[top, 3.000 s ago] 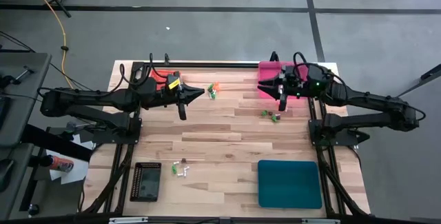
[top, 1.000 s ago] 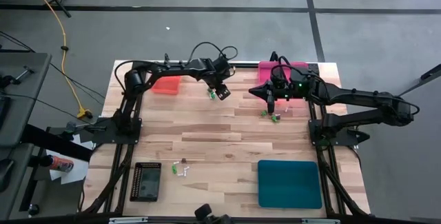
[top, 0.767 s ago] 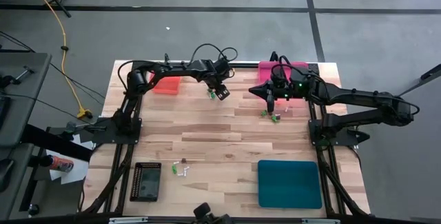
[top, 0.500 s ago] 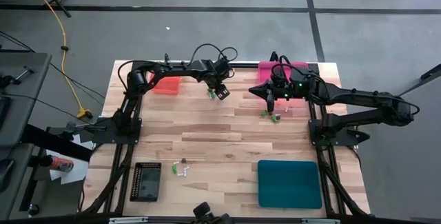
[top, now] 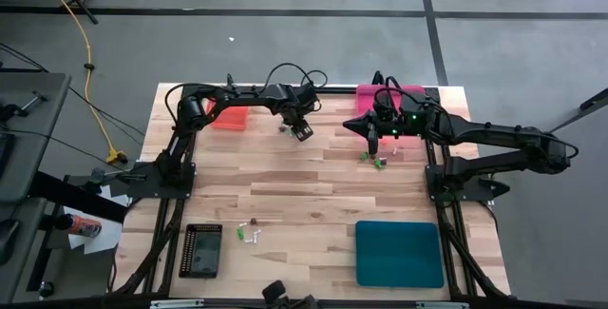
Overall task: Sort Halloween decoration
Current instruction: Put the orange spider toy into the pink bin
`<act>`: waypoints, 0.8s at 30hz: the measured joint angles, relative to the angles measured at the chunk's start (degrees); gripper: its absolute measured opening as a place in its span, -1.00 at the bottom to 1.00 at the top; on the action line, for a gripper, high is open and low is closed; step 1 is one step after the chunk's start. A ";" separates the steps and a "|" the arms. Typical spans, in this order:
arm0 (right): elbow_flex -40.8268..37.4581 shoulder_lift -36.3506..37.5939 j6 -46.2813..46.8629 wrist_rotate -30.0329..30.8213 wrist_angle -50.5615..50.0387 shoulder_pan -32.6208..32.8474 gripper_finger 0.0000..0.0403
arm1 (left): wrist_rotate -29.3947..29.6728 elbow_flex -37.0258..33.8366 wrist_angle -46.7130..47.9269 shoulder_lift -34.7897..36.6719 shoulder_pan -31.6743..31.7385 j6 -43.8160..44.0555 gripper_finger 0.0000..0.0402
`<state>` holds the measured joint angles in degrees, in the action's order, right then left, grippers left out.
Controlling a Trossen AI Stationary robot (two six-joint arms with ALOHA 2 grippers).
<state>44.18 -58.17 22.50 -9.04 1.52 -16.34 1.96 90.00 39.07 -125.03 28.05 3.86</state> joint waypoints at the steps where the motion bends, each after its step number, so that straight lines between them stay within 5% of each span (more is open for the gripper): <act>1: 0.00 0.00 0.00 0.00 0.00 0.00 -1.00 | -0.01 -0.01 -0.08 -0.01 0.00 0.08 -0.33; 11: 0.00 0.00 -0.18 -0.04 0.00 0.00 -1.00 | 1.06 -0.20 0.66 0.52 1.13 0.00 -0.94; 24: 0.00 0.02 -0.53 -0.07 0.00 0.00 -1.00 | -0.01 -0.33 -1.70 7.27 1.50 -1.53 -1.00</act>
<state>44.18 -58.15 21.98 -9.10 1.52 -16.34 1.96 89.67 37.37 -117.76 29.55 2.33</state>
